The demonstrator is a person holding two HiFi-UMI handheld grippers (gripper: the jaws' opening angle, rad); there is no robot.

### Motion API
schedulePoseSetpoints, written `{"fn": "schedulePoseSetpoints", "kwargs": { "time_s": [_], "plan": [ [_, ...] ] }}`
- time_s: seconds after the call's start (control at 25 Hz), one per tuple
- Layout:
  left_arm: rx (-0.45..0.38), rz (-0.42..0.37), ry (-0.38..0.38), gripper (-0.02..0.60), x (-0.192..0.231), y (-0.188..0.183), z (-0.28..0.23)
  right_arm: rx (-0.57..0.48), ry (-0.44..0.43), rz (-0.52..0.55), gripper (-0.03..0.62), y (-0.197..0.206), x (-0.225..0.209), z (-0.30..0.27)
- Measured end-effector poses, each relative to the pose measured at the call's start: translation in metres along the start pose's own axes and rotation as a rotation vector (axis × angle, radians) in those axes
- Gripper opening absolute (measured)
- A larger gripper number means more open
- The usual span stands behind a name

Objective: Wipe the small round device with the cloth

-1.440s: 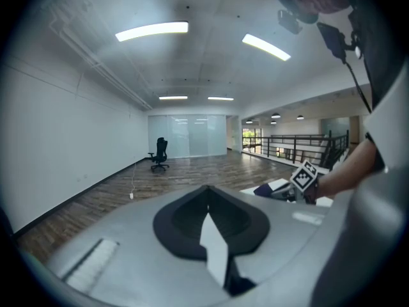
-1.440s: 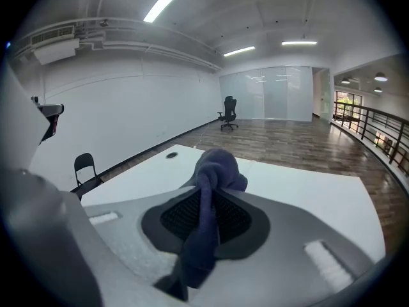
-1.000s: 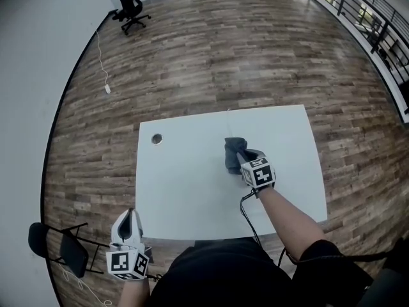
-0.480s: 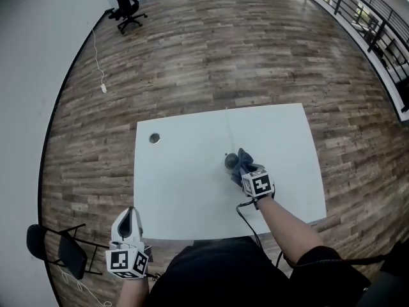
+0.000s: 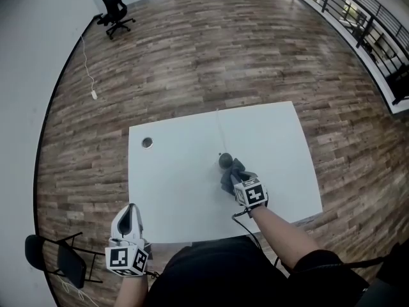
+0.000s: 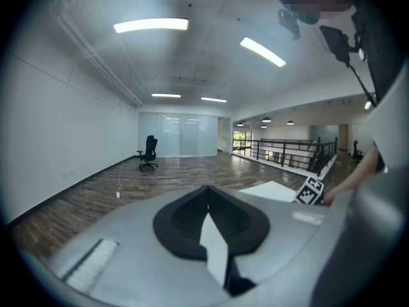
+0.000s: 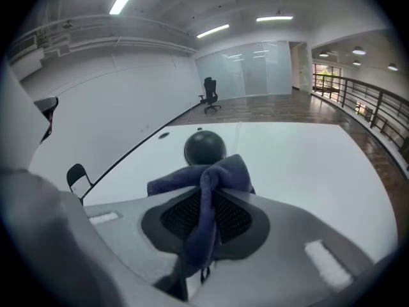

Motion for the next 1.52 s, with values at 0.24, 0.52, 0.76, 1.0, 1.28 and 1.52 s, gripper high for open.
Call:
{"fn": "schedulePoseSetpoints", "kwargs": {
  "time_s": [0.24, 0.52, 0.76, 1.0, 1.28, 1.52],
  "plan": [
    [-0.011, 0.010, 0.013, 0.008, 0.006, 0.001, -0.006, -0.253, 0.099, 0.063, 0.060, -0.040, -0.010, 0.029],
    [-0.019, 0.011, 0.004, 0.008, 0.013, 0.000, -0.005, -0.264, 0.032, 0.188, 0.060, -0.075, 0.001, 0.018],
    [-0.007, 0.011, 0.000, 0.008, 0.018, 0.002, -0.005, -0.223, -0.016, 0.179, 0.060, -0.068, 0.014, 0.004],
    [-0.010, 0.017, 0.020, 0.008, 0.015, 0.001, -0.014, -0.187, -0.050, 0.239, 0.060, -0.072, 0.019, 0.004],
    [-0.012, 0.016, 0.028, 0.008, 0.014, 0.001, -0.016, -0.158, -0.050, 0.349, 0.060, -0.065, 0.030, 0.005],
    [-0.009, 0.018, 0.029, 0.008, 0.013, 0.001, -0.015, -0.141, -0.080, 0.378, 0.060, -0.060, 0.039, 0.004]
  ]
}}
Point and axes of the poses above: the fingertips, and each gripper's own axes: z backward along the fingers, x to its left, y out of its underside, the point moved 8 cm from there along z, backward along the fingers, and after that the axes turned 4 degrees about -z, right-handed, at the moved point
